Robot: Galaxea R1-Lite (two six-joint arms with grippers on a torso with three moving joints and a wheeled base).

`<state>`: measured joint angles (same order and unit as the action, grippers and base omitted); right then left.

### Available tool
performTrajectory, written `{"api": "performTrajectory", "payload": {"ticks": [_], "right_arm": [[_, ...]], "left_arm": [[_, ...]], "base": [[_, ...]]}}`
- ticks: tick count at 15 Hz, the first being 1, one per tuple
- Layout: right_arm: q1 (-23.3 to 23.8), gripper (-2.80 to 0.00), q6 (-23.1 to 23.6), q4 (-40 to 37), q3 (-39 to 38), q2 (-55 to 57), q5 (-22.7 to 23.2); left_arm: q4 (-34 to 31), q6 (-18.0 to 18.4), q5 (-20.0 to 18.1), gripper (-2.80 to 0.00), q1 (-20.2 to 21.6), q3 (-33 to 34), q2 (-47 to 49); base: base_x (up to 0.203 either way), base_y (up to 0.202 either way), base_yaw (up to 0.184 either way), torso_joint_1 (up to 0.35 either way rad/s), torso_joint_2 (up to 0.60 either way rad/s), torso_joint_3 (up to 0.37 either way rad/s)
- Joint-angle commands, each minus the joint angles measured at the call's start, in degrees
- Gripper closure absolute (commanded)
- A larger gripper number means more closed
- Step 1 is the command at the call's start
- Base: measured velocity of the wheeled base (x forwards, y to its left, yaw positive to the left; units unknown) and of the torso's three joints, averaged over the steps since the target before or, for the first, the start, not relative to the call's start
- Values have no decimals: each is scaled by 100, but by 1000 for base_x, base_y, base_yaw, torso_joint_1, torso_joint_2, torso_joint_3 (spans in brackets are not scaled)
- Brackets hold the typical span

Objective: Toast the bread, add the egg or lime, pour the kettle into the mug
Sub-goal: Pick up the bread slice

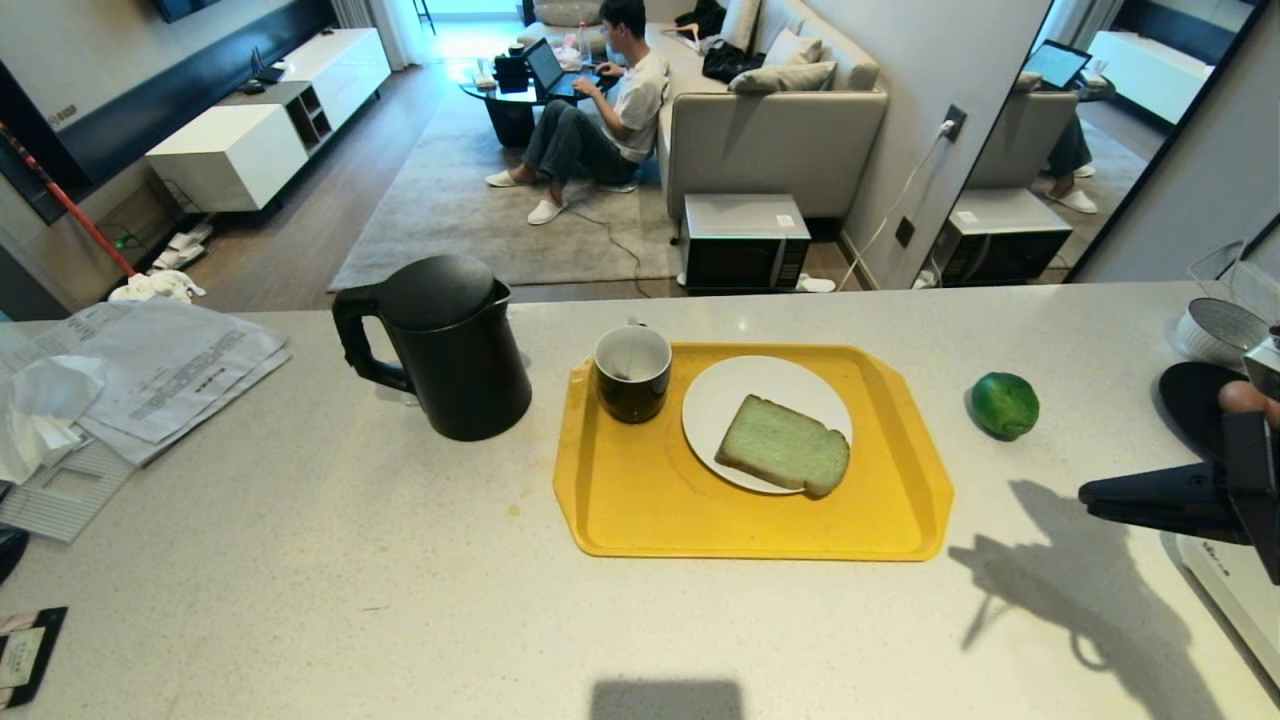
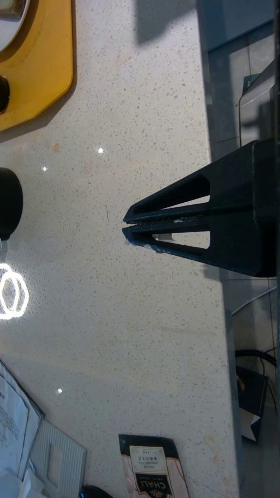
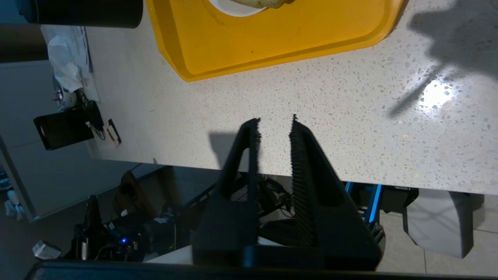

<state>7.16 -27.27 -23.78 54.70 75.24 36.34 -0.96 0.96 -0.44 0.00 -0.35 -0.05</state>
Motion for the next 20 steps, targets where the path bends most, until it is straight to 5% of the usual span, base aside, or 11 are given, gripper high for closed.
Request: {"api": "performTrajectory", "payload": {"ticks": [1,5,9,14,20], "right_arm": [[-5,-280,7,70,130,536,180],[-287,-280,-257,486,402,1283,211],[-562,-280,-398,528,420,1932,-378],[-737,-280,-349,535,382,2092,-391],[-1139,-280,-841,533,743,2465,-372]], "left_arm": [[0,0,0,0,0,0,-4],[0,0,0,0,0,0,-4],[0,0,0,0,0,0,-4],[0,0,0,0,0,0,-4],[0,0,0,0,0,0,-4]], "base": [[0,0,0,0,0,0],[0,0,0,0,0,0],[0,0,0,0,0,0],[0,0,0,0,0,0],[0,0,0,0,0,0]]}}
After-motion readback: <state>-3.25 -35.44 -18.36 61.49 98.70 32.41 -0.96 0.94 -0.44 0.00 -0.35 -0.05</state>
